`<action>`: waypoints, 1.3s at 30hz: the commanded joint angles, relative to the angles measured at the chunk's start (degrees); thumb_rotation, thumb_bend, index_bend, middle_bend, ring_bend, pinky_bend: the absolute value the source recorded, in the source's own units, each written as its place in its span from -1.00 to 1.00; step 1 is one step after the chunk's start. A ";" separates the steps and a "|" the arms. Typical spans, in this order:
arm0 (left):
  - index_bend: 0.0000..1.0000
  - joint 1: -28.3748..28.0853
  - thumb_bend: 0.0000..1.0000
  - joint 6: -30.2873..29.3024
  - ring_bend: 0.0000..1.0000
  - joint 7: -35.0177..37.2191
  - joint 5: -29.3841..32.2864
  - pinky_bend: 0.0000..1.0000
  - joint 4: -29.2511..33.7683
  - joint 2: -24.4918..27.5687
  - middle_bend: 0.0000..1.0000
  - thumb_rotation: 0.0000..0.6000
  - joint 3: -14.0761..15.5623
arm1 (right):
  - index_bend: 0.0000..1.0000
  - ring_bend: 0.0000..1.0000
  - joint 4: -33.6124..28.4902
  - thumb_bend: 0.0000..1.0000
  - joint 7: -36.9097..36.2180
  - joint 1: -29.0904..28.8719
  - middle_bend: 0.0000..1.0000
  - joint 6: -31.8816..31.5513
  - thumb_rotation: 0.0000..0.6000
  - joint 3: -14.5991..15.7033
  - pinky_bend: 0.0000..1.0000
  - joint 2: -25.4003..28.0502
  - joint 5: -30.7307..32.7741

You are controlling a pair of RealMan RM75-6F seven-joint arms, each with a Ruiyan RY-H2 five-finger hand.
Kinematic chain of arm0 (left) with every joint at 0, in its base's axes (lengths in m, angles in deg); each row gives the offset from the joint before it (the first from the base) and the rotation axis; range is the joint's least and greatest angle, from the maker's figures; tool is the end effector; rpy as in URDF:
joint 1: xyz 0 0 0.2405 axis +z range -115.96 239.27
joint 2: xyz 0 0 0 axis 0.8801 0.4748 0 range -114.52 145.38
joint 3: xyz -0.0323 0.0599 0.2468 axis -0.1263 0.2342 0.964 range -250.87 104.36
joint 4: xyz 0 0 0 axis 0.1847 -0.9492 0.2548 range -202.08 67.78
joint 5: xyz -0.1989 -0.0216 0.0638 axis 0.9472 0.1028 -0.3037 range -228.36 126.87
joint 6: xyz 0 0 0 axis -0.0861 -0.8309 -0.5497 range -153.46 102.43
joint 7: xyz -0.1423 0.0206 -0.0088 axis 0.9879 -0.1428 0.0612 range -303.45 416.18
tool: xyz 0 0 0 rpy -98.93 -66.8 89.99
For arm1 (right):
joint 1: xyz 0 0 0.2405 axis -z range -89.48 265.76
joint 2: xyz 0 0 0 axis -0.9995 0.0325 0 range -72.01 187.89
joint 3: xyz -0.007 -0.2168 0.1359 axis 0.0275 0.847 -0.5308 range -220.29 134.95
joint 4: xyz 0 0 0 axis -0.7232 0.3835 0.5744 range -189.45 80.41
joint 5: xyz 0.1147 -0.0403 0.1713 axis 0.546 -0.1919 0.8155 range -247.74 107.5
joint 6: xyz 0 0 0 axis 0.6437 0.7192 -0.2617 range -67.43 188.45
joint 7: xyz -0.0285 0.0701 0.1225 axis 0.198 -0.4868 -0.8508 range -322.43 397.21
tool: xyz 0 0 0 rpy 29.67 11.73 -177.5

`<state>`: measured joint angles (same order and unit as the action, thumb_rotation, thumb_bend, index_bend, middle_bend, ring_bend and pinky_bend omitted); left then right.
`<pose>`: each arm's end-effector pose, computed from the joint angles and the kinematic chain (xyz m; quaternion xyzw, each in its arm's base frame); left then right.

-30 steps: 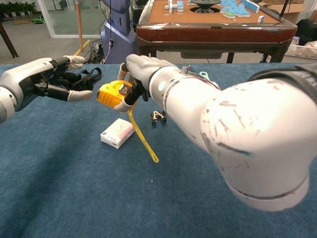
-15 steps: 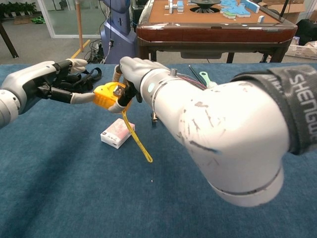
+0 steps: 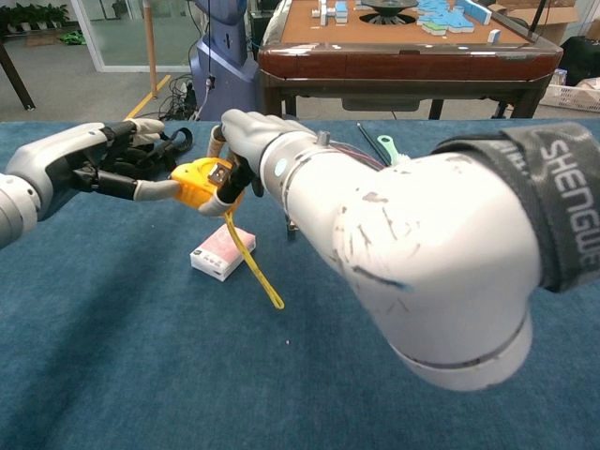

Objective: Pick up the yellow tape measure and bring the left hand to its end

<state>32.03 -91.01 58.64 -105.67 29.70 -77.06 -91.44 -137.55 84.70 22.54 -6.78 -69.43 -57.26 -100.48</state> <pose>-0.1576 0.3062 -0.0017 -0.4550 -0.6420 -0.5119 0.3447 0.0407 -0.3277 -0.1051 0.7059 -0.4480 0.3844 0.3915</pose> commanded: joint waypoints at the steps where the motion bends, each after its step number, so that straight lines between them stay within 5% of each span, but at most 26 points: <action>1: -1.00 -0.04 -0.56 0.10 -1.00 -0.12 0.30 -1.00 -0.15 -0.05 -1.00 1.00 -0.06 | 0.37 0.34 -0.23 0.57 0.00 0.02 0.39 0.21 1.00 0.10 -0.20 0.16 0.16; 39: -1.00 0.22 -0.56 0.00 -1.00 -0.47 3.50 -1.00 -1.62 1.70 -1.00 1.00 -1.89 | 0.40 0.35 -2.17 0.58 0.16 0.49 0.40 0.86 1.00 2.22 -0.20 2.65 1.78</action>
<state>32.24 -91.01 58.16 -102.16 28.10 -75.37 -93.32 -139.72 84.83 23.05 -5.89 -67.22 -54.62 -98.72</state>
